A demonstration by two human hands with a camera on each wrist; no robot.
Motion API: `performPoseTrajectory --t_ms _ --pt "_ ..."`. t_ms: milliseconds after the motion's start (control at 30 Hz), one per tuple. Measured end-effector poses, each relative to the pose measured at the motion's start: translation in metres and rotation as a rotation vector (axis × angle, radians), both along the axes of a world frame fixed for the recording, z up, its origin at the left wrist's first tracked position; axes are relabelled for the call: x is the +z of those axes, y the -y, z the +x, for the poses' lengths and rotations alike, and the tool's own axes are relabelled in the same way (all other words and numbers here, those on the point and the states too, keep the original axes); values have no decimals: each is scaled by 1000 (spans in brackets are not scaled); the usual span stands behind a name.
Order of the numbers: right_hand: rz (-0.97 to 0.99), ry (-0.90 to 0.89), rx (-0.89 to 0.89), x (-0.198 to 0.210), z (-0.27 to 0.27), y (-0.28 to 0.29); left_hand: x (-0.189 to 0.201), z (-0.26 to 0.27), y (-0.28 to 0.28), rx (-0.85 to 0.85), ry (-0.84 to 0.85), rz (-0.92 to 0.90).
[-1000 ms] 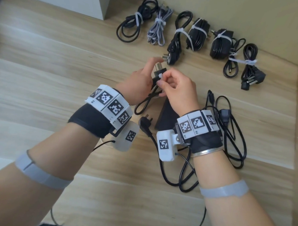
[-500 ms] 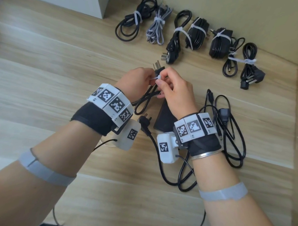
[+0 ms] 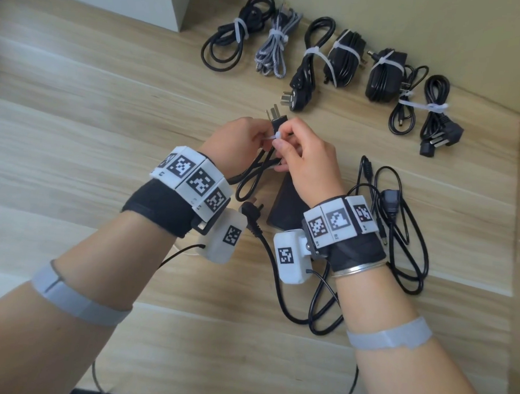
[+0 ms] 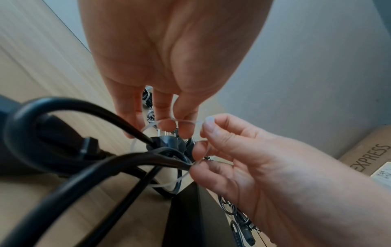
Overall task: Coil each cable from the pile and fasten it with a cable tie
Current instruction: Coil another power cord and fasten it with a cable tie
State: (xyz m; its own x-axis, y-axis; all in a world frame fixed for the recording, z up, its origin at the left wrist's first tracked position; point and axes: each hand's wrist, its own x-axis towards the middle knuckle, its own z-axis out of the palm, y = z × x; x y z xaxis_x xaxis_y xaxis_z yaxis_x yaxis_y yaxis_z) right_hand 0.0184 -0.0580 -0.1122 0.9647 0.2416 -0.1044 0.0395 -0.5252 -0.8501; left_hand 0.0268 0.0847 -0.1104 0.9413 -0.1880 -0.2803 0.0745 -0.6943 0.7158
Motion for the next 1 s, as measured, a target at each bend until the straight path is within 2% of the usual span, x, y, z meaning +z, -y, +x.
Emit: performPoseTrajectory --t_ms 100,267,567,1000 --pt "-19 4 10 -1 1 1 -2 -1 1 37 9 -16" --pt "-26 20 8 -3 2 1 -6 -1 -2 156 4 -155" --pt "-51 65 4 -4 2 1 -10 -2 -13 59 -27 -201" --pt "-41 58 -4 -3 4 0 -15 -6 -12 74 66 -243"
